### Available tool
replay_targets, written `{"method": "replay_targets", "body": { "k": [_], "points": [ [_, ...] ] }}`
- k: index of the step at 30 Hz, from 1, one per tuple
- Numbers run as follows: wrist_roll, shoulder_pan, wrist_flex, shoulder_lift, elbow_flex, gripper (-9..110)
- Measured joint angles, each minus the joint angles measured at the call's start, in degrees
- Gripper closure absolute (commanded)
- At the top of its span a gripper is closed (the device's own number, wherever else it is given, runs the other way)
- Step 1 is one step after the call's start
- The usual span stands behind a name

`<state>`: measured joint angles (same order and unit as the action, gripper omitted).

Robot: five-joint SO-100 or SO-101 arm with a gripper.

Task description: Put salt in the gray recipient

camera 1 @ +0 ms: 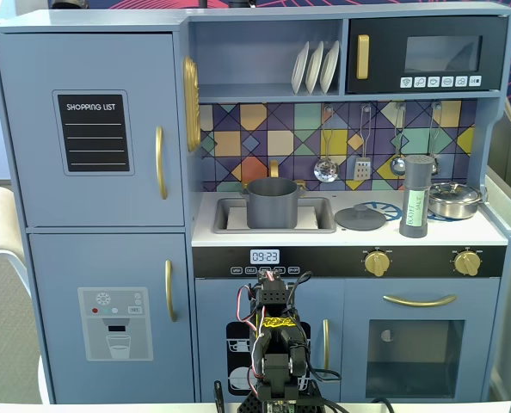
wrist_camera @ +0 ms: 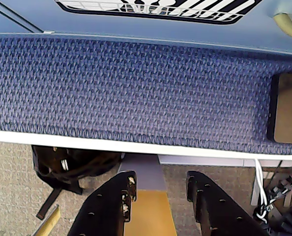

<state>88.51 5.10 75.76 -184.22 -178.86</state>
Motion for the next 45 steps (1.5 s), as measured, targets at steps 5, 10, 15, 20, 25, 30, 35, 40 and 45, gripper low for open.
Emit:
{"method": "replay_targets", "body": {
  "k": [5,10,15,20,25,30,35,40,45],
  "points": [
    [0.3,-1.1,0.0,0.0,0.0,100],
    [0.3,-1.3,0.0,0.0,0.0,101],
    [0.3,-1.3,0.0,0.0,0.0,101],
    [0.8,-0.7,-1.1,0.0,0.0,101],
    [3.6,3.9,-1.2,0.1,1.8,101],
    [1.5,6.9,-1.2,4.2,9.1,101],
    [-0.7,10.3,0.0,11.0,18.3,101],
    [-0.7,17.1,0.4,16.2,27.3,101],
    [-0.7,25.6,2.8,21.0,36.5,101]
  ]
}}
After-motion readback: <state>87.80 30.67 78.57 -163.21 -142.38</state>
